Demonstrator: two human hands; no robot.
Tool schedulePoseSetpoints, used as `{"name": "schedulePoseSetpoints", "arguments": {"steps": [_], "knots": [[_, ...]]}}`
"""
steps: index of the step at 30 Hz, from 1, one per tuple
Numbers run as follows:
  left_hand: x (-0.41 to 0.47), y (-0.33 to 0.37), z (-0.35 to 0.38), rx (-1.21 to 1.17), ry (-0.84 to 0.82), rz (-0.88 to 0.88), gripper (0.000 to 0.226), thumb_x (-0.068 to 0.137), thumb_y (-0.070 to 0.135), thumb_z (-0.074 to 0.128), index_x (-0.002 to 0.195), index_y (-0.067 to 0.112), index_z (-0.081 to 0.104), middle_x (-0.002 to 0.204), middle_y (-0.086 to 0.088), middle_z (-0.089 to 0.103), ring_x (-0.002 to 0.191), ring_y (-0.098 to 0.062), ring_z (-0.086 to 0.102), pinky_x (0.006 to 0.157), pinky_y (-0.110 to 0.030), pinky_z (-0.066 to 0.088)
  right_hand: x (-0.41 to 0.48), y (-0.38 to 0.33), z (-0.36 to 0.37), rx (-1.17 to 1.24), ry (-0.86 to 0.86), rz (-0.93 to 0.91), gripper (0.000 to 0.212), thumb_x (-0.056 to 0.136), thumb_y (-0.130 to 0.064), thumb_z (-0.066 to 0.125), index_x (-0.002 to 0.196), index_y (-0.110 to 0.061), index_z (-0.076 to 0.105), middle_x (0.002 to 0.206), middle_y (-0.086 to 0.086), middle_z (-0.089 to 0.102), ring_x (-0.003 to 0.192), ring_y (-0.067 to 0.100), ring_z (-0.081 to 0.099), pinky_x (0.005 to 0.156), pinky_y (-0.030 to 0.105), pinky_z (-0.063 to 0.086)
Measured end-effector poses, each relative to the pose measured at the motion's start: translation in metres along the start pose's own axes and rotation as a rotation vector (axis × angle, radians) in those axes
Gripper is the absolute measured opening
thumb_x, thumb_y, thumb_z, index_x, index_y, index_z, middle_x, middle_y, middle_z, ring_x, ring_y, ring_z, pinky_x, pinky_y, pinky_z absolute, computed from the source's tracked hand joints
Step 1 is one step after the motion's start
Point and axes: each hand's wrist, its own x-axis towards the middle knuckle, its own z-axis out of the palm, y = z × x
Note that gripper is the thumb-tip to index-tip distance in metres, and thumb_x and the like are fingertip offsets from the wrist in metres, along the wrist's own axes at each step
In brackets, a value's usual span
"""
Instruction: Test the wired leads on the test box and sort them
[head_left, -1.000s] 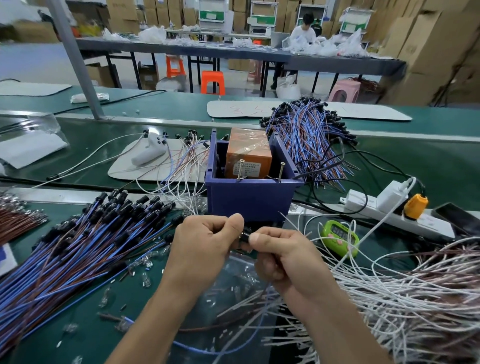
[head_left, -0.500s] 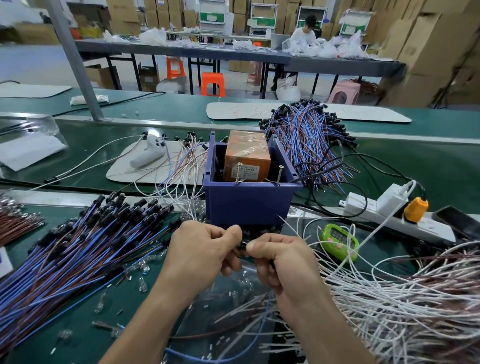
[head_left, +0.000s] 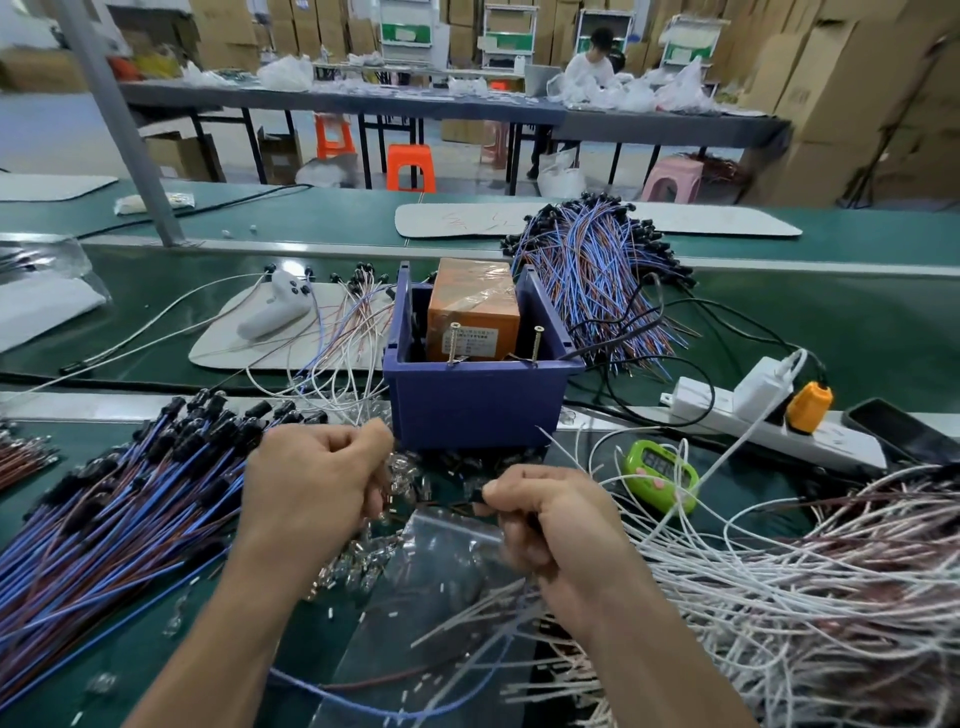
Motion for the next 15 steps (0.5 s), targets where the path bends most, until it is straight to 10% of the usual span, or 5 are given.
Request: {"name": "schedulePoseSetpoints", "arguments": {"steps": [5,10,15], "knots": [[-0.01,0.02,0.034,0.063,-0.196,0.032,0.011,0.082,0.037,0.079,0.074,0.045,0.077,0.059,0.011,0.072,0.051,-0.001,0.065,0.053,-0.019,0.05,-0.006,0.006,0.011,-0.501,-0.238,0.076,0.006,0.057,-0.013,0.072,0.054,-0.015,0.067,0.051,0.0,0.055,0.041,0.011,0.046,0.042,0.017,0.033],[-0.016,0.016,0.061,-0.143,-0.372,-0.051,0.037,0.071,0.042,0.076,0.107,0.049,0.07,0.087,0.016,0.079,0.084,-0.005,0.074,0.091,-0.036,0.058,-0.006,0.009,0.008,-0.566,-0.315,0.097,0.031,0.055,-0.007,0.073,0.085,-0.003,0.07,0.063,0.007,0.065,0.053,0.017,0.054,0.049,0.025,0.042],[0.004,-0.002,0.024,0.074,-0.089,0.032,0.02,0.077,0.03,0.081,0.082,0.05,0.078,0.07,0.022,0.074,0.067,0.004,0.071,0.069,-0.022,0.057,-0.005,0.007,0.007,-0.648,-0.324,0.102,0.011,0.063,-0.024,0.074,0.068,-0.015,0.071,0.055,0.0,0.059,0.05,0.012,0.049,0.046,0.021,0.034]]}}
